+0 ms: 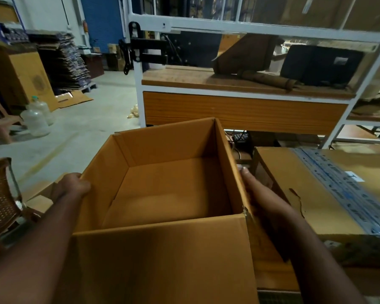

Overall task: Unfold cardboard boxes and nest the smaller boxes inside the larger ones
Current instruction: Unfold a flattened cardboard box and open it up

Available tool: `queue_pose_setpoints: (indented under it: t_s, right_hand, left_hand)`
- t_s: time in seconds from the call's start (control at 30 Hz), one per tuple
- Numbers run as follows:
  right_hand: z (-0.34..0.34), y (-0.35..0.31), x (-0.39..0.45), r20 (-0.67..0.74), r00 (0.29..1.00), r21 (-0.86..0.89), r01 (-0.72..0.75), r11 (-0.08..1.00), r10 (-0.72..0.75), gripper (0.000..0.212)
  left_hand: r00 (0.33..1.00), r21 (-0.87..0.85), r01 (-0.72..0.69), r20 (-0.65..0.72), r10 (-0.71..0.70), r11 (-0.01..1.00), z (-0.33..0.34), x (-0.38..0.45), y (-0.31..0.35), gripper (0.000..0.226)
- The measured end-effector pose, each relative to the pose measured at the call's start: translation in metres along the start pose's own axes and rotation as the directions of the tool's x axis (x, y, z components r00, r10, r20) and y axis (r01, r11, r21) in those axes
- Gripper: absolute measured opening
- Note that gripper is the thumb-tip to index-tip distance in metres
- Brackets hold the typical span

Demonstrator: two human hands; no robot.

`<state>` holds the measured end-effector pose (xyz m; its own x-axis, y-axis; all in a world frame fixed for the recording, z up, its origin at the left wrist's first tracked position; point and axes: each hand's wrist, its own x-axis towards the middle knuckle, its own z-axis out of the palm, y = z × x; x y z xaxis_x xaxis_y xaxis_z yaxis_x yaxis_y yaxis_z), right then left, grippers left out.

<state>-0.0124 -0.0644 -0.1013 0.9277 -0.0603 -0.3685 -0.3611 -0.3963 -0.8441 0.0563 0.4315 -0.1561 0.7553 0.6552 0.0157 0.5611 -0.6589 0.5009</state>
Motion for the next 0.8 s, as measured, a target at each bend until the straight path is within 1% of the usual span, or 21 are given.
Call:
queue_pose_setpoints:
  t_s: [0.07,0.13,0.17,0.2,0.23,0.3,0.4,0.47,0.53,0.6,0.7,0.8]
  right_hand:
    - [0.013,0.005,0.002,0.076,0.996,0.093,-0.045,0.995,0.038,0.103]
    - [0.017,0.009,0.006,0.064,0.996,0.146,-0.077,0.986,0.068,0.087]
    - [0.016,0.009,0.009,0.034,0.998,0.148,-0.066,0.987,0.062,0.073]
    - [0.013,0.007,0.009,-0.02,0.998,0.109,-0.056,0.992,0.058,0.059]
    - [0.01,0.007,0.014,-0.076,0.995,0.028,-0.056,0.998,0.058,0.049]
    - [0.005,0.01,0.022,-0.145,0.989,-0.185,-0.07,0.98,0.043,0.037]
    - [0.005,0.012,0.031,-0.186,0.983,-0.416,-0.072,0.906,-0.008,0.026]
    - [0.004,0.012,0.037,-0.249,0.966,-0.468,-0.063,0.882,-0.063,0.02]
    - [0.003,0.014,0.039,-0.301,0.948,-0.488,-0.056,0.871,-0.107,0.019]
    - [0.004,0.019,0.04,-0.322,0.938,-0.508,-0.054,0.86,-0.131,0.02]
    - [0.007,0.02,0.036,-0.315,0.938,-0.561,-0.059,0.826,-0.147,0.02]
    - [0.006,0.022,0.033,-0.322,0.936,-0.62,-0.096,0.778,-0.141,0.019]
  left_hand:
    - [1.0,0.002,0.002,-0.003,-0.002,1.0,0.001,-0.002,0.002,0.025]
    - [1.0,-0.027,0.0,-0.011,-0.001,1.0,0.005,0.0,0.006,0.019]
    - [1.0,-0.049,-0.008,-0.014,0.008,0.999,0.006,0.001,0.008,0.021]
    - [1.0,-0.057,-0.023,-0.014,0.022,0.998,0.009,0.004,0.01,0.024]
    - [0.999,-0.046,-0.032,-0.019,0.032,0.998,0.013,0.008,0.012,0.025]
    - [0.999,-0.017,-0.042,-0.016,0.042,0.999,0.019,0.01,0.017,0.022]
    - [0.997,-0.006,-0.067,0.044,0.067,0.998,0.015,-0.001,0.026,0.015]
    - [0.985,-0.041,-0.103,0.134,0.107,0.994,0.015,-0.001,0.025,0.02]
    - [0.972,-0.069,-0.14,0.182,0.15,0.988,0.016,0.001,0.022,0.027]
    - [0.97,-0.078,-0.159,0.172,0.171,0.984,0.017,0.003,0.019,0.032]
    - [0.972,-0.052,-0.175,0.147,0.181,0.983,0.016,-0.001,0.018,0.035]
    - [0.966,-0.025,-0.209,0.149,0.211,0.978,0.018,-0.006,0.018,0.039]
